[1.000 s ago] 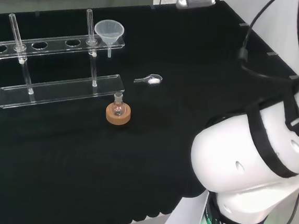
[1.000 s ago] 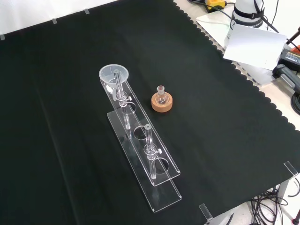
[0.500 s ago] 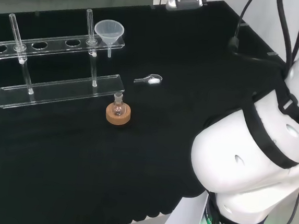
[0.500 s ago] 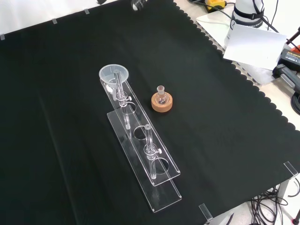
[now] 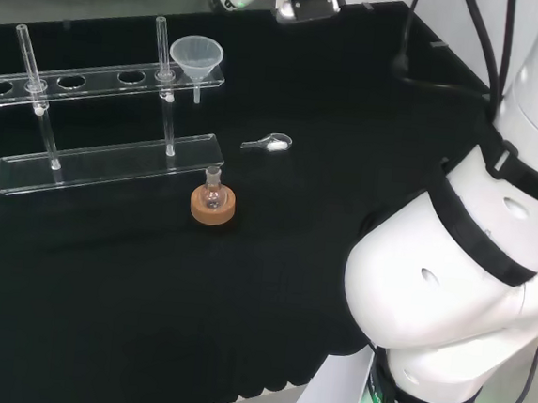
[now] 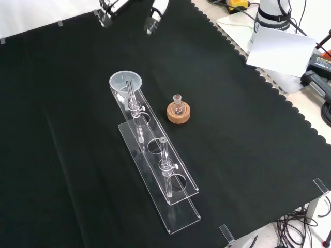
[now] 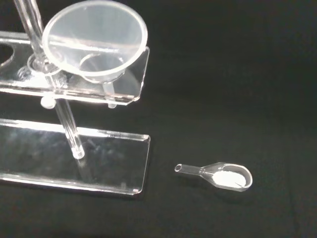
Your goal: Pick up the funnel from the transparent funnel stand.
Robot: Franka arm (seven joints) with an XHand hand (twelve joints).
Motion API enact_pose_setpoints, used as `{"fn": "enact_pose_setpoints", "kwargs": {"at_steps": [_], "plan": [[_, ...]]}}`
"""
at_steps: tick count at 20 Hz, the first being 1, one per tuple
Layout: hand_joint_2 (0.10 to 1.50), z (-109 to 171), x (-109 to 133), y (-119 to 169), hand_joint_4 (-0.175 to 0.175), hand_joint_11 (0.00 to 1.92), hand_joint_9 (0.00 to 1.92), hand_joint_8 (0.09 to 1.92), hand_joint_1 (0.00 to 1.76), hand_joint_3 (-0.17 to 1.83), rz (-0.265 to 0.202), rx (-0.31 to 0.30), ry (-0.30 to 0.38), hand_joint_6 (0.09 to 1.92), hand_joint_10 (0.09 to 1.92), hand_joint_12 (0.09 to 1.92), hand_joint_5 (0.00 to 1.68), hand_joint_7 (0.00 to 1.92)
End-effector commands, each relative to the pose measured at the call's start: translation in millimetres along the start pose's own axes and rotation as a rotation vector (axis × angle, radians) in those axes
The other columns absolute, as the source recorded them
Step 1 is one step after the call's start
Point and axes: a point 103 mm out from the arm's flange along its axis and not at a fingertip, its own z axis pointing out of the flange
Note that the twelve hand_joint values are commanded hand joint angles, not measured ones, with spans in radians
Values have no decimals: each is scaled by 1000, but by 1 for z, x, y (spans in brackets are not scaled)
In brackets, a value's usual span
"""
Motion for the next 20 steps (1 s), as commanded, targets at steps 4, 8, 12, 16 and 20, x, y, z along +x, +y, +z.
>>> {"fn": "enact_pose_setpoints", "kwargs": {"at_steps": [4, 8, 12, 16, 20], "plan": [[961, 16, 32, 25, 42, 22, 34, 345, 478, -173, -47, 144, -65, 87, 811, 1549, 90, 0], [935, 23, 32, 33, 52, 43, 1, 129, 500, -174, -64, 175, -79, 87, 763, 1566, 48, 0], [915, 30, 35, 41, 54, 53, 0, 87, 517, -175, -55, 194, -133, 87, 694, 1574, 18, 0], [902, 38, 43, 50, 54, 57, 0, 87, 536, -175, -46, 208, -168, 87, 678, 1577, 11, 0], [887, 45, 48, 57, 55, 67, 0, 87, 574, -174, -56, 221, -203, 87, 546, 1570, 1, 0]]}}
